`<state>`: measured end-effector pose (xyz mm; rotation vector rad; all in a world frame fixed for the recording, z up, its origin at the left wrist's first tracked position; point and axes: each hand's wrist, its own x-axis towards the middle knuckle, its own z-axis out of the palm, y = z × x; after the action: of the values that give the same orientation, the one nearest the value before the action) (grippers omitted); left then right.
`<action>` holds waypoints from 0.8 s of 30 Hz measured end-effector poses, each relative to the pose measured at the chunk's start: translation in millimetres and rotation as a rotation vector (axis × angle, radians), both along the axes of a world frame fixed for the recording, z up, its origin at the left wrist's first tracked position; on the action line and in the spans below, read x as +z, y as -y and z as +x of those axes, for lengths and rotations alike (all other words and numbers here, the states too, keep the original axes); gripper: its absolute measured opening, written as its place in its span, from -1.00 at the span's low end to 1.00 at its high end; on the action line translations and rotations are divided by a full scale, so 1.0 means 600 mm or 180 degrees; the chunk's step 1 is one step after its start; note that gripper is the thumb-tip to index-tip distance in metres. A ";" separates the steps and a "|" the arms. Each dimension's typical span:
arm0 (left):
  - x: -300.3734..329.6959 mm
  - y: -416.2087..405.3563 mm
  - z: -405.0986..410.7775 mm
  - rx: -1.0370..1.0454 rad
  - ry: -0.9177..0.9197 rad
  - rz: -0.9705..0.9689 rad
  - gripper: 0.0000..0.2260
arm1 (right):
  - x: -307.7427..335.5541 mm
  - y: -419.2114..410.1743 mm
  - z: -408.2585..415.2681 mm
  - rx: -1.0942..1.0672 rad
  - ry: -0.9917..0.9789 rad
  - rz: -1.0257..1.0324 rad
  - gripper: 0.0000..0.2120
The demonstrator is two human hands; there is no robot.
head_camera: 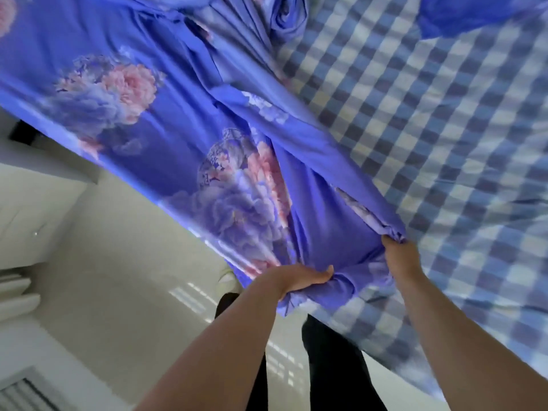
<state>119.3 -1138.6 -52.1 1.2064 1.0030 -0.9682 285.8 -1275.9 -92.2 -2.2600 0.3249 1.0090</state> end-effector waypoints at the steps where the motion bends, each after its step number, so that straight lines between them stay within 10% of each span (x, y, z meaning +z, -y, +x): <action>1: -0.005 0.018 -0.001 -0.0150 -0.0077 0.0057 -0.35 | -0.007 0.027 -0.003 0.0044 -0.0059 -0.0066 -0.67; 12: -0.067 0.129 -0.074 -0.0857 -0.0565 0.0843 -0.43 | -0.039 0.199 -0.053 0.1185 -0.0145 -0.0207 -0.56; 19: -0.105 0.251 -0.145 0.1200 -0.0695 0.1220 -0.48 | 0.001 0.239 -0.055 0.1647 -0.0454 0.0114 -0.53; 24: -0.079 0.392 -0.167 0.2453 -0.0749 -0.0147 -0.33 | 0.041 0.309 -0.066 0.2096 -0.1268 0.0530 -0.26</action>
<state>18.9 -1373.6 -99.4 0.5747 1.4709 -0.5120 246.4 -1461.2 -67.8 -2.0304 -0.3629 1.7533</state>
